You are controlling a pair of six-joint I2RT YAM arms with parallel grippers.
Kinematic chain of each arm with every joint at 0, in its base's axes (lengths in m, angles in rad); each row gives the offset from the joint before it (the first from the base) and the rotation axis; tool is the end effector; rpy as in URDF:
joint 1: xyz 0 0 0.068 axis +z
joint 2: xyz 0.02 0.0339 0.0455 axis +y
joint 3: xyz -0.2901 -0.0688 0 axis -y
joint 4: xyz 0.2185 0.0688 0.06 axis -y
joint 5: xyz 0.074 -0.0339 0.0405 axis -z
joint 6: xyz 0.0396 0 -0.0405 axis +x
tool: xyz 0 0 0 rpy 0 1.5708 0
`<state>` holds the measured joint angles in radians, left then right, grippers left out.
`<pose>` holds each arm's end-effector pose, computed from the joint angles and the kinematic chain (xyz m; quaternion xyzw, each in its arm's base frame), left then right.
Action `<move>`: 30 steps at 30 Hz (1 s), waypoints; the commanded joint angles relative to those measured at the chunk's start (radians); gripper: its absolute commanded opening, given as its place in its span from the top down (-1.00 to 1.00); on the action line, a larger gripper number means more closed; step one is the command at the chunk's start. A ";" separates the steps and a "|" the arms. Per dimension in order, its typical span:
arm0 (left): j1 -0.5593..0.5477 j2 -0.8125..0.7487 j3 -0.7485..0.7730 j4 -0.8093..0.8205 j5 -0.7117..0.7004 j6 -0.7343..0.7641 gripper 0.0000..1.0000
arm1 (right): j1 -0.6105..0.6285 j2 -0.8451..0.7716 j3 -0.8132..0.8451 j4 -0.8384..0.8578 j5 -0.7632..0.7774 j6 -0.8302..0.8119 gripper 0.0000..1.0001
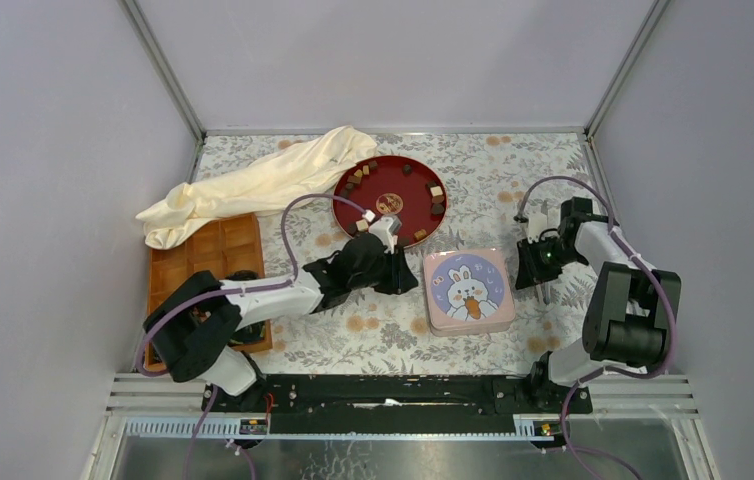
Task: Pack the chocolate
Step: Close the box lid on the packing box.
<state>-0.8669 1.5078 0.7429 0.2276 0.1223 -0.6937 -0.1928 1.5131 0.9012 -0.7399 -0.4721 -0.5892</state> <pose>0.1893 -0.2305 0.2370 0.1051 0.8619 -0.3847 0.3131 0.2393 -0.0284 0.2201 -0.2154 0.9425 0.1744 0.1868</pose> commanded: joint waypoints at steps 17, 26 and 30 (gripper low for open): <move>-0.083 0.248 0.255 -0.193 -0.004 0.076 0.44 | 0.144 -0.021 0.013 0.019 -0.036 0.061 0.49; -0.083 0.246 0.263 -0.237 -0.049 0.098 0.42 | 0.063 -0.154 0.039 0.066 0.173 0.098 0.13; -0.083 0.246 0.265 -0.249 -0.050 0.101 0.41 | 0.037 -0.221 0.080 0.021 0.134 0.076 0.01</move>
<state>-0.9424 1.7496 0.9764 -0.0219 0.0933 -0.6132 -0.1329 1.3708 0.9131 -0.6895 -0.3386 -0.5060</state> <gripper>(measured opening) 0.292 0.461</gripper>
